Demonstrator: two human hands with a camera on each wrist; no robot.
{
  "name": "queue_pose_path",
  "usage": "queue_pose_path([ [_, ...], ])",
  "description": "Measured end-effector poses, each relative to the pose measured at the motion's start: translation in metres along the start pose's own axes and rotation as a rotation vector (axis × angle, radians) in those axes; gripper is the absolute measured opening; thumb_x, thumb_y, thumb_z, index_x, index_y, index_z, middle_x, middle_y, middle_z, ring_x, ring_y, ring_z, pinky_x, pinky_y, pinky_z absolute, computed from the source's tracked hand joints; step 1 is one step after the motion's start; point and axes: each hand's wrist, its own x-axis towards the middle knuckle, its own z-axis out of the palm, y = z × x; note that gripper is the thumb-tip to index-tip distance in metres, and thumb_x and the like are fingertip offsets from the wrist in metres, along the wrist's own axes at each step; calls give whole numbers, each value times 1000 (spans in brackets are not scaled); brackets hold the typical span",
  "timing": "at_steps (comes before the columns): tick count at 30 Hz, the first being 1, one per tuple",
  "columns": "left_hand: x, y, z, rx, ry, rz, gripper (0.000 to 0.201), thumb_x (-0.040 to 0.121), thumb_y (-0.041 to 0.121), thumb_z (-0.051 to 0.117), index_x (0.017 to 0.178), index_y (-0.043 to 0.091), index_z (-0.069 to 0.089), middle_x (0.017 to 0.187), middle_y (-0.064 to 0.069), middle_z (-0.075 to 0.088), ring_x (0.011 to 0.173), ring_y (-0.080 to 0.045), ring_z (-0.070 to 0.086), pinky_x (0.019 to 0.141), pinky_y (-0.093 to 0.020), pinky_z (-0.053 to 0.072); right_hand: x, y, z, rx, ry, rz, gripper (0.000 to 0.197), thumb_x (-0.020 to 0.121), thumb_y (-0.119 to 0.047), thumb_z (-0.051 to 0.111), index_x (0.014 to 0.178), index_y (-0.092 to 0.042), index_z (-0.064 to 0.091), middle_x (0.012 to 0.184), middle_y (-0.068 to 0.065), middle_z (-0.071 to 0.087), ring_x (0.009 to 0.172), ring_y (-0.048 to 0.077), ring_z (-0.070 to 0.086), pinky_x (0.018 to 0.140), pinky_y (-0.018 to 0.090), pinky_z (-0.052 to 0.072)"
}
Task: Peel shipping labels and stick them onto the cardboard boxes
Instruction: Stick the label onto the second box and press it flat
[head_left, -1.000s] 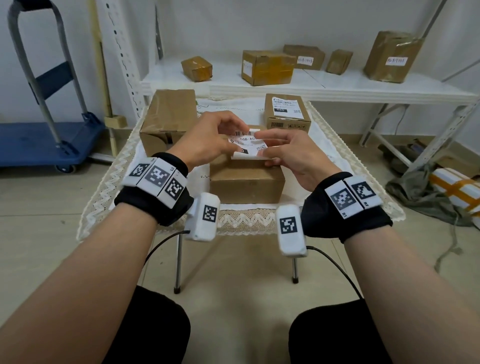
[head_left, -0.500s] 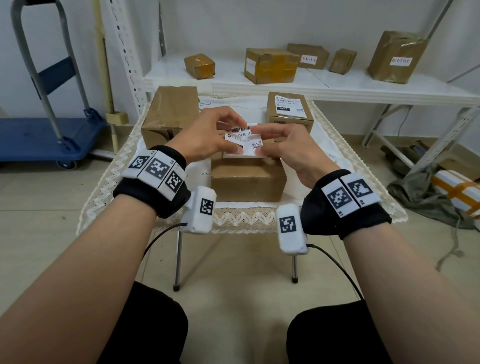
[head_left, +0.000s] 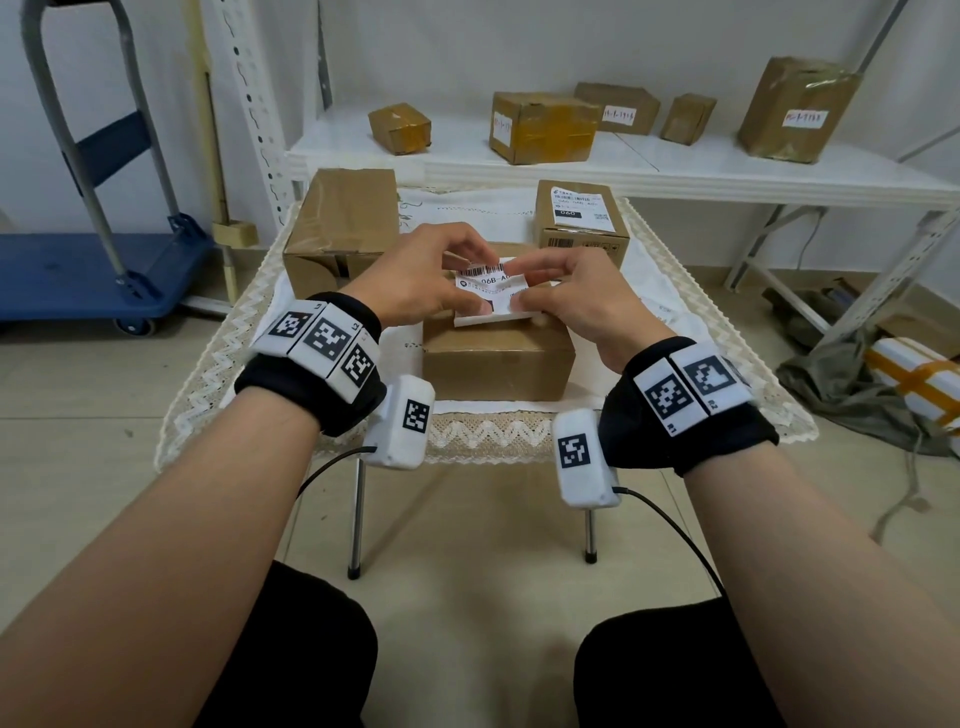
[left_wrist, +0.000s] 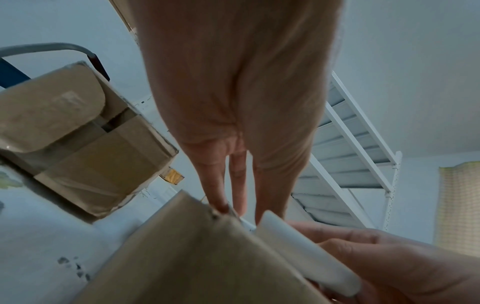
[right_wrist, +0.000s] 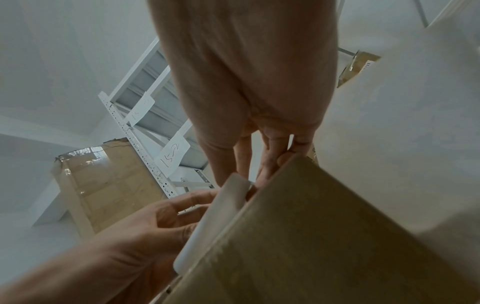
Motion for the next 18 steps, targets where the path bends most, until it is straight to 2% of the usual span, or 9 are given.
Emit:
queue_pose_path([
  [2, 0, 0, -1, 1, -6, -2, 47, 77, 7, 86, 117, 19, 65, 128, 1, 65, 122, -16, 60, 102, -31, 50, 1, 0, 1, -16, 4, -3, 33, 85, 4, 75, 111, -17, 76, 102, 1, 68, 70, 6, 59, 58, 15, 49],
  [8, -1, 0, -1, 0, -19, -9, 47, 76, 8, 86, 117, 19, 65, 129, 0, 65, 121, -16, 61, 98, -25, 48, 2, -1, 2, -67, 13, -17, 33, 83, 1, 78, 112, -16, 77, 109, 6, 70, 72, 7, 60, 68, 21, 52],
  [11, -2, 0, -1, 11, -23, -12, 48, 77, 8, 86, 118, 19, 64, 129, 1, 65, 120, -15, 61, 89, -16, 45, 1, -2, 3, -100, 16, -31, 33, 83, 0, 79, 113, -15, 77, 110, 7, 69, 71, 8, 61, 66, 20, 53],
  [14, -2, 1, -1, 12, -24, -18, 48, 77, 8, 85, 119, 19, 64, 128, 1, 65, 120, -14, 60, 83, -12, 44, 1, -3, 3, -130, 16, -39, 34, 83, -1, 80, 114, -14, 77, 104, 5, 67, 67, 6, 58, 60, 15, 50],
  [16, -2, 1, -1, 18, -26, -17, 47, 77, 9, 86, 118, 20, 64, 128, 1, 65, 120, -14, 60, 82, -11, 43, 0, -3, 2, -151, 12, -42, 34, 83, -2, 80, 114, -14, 76, 98, 1, 65, 70, 5, 58, 56, 12, 49],
  [18, -2, 1, -2, 31, -29, -13, 47, 77, 10, 86, 116, 22, 63, 130, 2, 64, 122, -14, 59, 84, -12, 41, 0, -3, 2, -181, 8, -41, 33, 83, -4, 81, 113, -16, 76, 93, -2, 62, 77, 7, 59, 58, 13, 50],
])
